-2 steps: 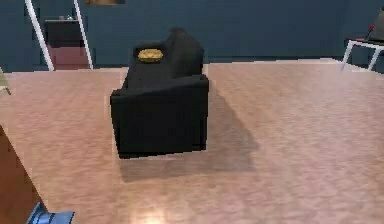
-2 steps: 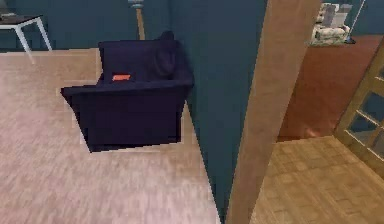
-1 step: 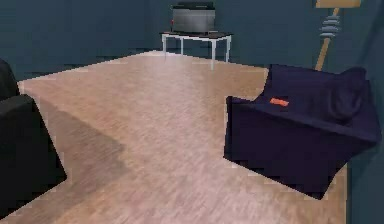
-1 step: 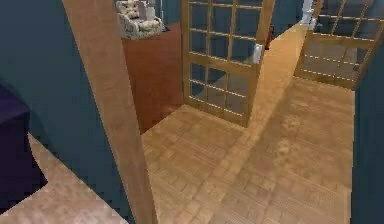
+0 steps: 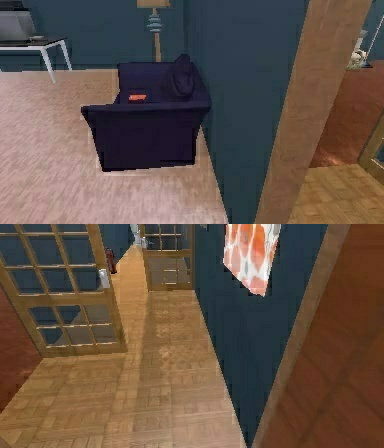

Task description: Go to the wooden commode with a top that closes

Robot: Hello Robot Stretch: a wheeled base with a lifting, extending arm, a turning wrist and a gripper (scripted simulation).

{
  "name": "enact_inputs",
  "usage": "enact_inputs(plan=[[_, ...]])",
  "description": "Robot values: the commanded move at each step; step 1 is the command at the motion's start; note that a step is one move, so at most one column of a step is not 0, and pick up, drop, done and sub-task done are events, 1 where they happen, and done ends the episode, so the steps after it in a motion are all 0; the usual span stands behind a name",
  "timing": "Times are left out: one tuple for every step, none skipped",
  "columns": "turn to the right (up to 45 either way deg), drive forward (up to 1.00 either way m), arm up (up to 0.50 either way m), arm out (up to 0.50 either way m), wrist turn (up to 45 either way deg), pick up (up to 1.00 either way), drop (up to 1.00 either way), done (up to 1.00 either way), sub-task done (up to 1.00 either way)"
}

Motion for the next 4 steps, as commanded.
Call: enact_inputs(plan=[[0.0, 0.1, 0.0, 0.0, 0.0, 0.0, 0.0, 0.0, 0.0], [-45.0, 0.0, 0.0, 0.0, 0.0, 0.0, 0.0, 0.0, 0.0], [-42.0, 0.0, 0.0, 0.0, 0.0, 0.0, 0.0, 0.0, 0.0], [0.0, 0.65, 0.0, 0.0, 0.0, 0.0, 0.0, 0.0, 0.0]])
